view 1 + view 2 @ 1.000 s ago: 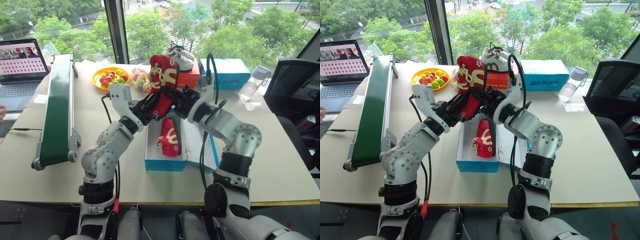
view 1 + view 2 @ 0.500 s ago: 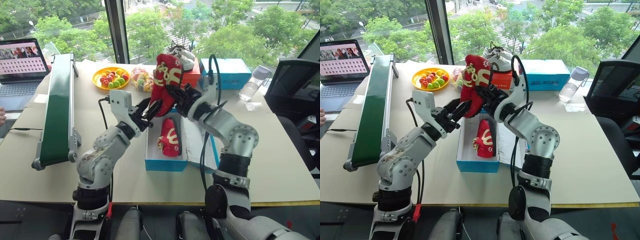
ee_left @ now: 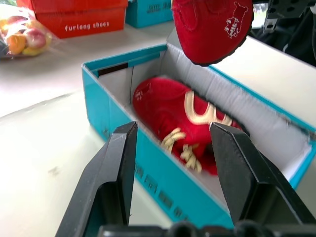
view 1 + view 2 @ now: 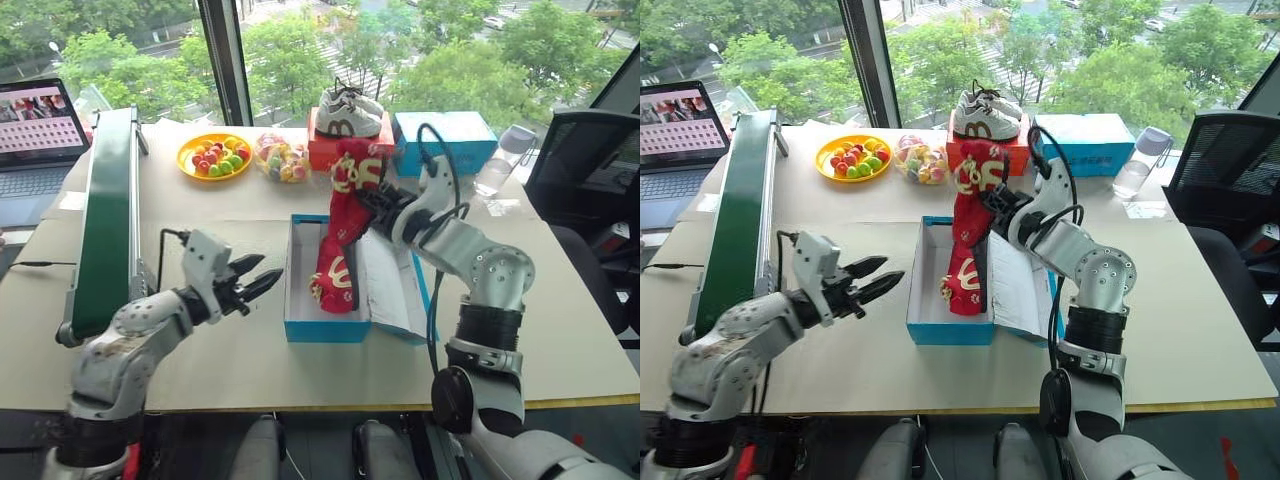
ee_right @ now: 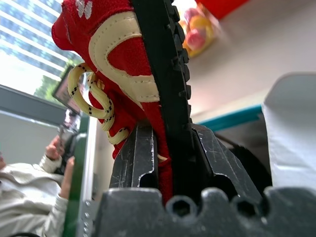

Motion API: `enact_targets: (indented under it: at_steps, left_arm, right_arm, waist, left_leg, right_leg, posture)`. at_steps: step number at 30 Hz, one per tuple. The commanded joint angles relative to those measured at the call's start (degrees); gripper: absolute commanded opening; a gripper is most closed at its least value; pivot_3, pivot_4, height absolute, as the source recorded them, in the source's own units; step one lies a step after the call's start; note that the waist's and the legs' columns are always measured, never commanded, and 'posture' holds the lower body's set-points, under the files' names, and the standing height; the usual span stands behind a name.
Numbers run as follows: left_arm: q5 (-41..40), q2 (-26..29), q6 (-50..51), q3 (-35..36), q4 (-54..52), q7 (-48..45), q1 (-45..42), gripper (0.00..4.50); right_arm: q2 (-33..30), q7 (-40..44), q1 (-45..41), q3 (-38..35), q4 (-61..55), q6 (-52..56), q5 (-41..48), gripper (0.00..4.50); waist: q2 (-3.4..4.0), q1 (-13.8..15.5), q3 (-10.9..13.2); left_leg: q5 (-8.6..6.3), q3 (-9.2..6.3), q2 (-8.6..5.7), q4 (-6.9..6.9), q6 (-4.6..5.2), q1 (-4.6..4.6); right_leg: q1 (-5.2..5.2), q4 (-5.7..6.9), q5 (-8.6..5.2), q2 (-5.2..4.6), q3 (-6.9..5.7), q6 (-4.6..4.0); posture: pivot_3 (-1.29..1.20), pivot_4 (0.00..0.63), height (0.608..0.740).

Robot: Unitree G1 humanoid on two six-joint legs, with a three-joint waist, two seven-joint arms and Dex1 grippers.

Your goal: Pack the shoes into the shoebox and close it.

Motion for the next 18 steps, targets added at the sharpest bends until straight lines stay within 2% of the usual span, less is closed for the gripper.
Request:
enact_targets:
  at_steps: [1, 4, 8, 12, 18]
  left_arm:
    - [0.09, 2.15, -2.11, 1.52, -0.08, -3.93, 0.7, 2.47]
    - [0.89, 1.93, -2.38, 0.95, -0.35, -3.78, 0.17, 2.47]
    - [1.56, 0.53, -2.23, -0.37, -1.22, -2.87, 0.28, 2.47]
    - [1.97, -0.8, -1.94, -0.87, -2.6, -1.6, 0.96, 2.47]
    - [2.37, -2.23, -1.24, -0.56, -4.42, 0.84, 2.32, 2.47]
  right_arm:
    - [0.0, -6.88, -4.37, -0.62, -0.43, 5.43, 10.86, 0.57]
    - [-1.03, -13.13, -4.44, 1.21, 0.99, 8.33, 16.81, 0.57]
    - [-2.71, -21.09, -3.41, 7.1, 2.2, 8.29, 26.74, 0.57]
    - [-4.0, -25.1, -0.21, 10.64, 4.45, 5.71, 29.22, 0.57]
    - [-2.76, -23.04, 2.69, 13.75, 6.64, 2.18, 25.75, 0.57]
  waist:
    - [0.07, 0.23, 0.05]
    - [0.08, 0.48, 0.05]
    - [0.08, 0.47, 0.05]
    - [0.07, 0.46, 0.05]
    - [0.07, 0.35, 0.05]
  left_leg:
    - [0.0, 0.0, 0.01, 0.0, 0.0, -0.01]
    - [0.0, 0.02, 0.05, 0.0, 0.0, -0.01]
    - [0.0, 0.06, 0.05, -0.01, 0.0, -0.04]
    - [0.0, 0.08, 0.1, -0.01, 0.01, -0.03]
    - [0.01, 0.14, 0.17, 0.0, 0.02, -0.03]
  right_leg:
    - [-0.01, 0.0, 0.0, 0.0, -0.01, -0.01]
    - [-0.01, -0.01, -0.02, 0.0, -0.02, -0.03]
    - [-0.01, -0.05, -0.02, 0.01, 0.0, -0.02]
    - [0.0, -0.03, -0.02, 0.06, 0.0, -0.02]
    - [-0.02, -0.03, 0.0, 0.14, 0.06, 0.0]
  posture:
    - [0.0, 0.15, 0.737]
    - [0.0, 0.15, 0.737]
    - [0.0, 0.15, 0.737]
    - [0.0, 0.15, 0.737]
    - [0.0, 0.15, 0.737]
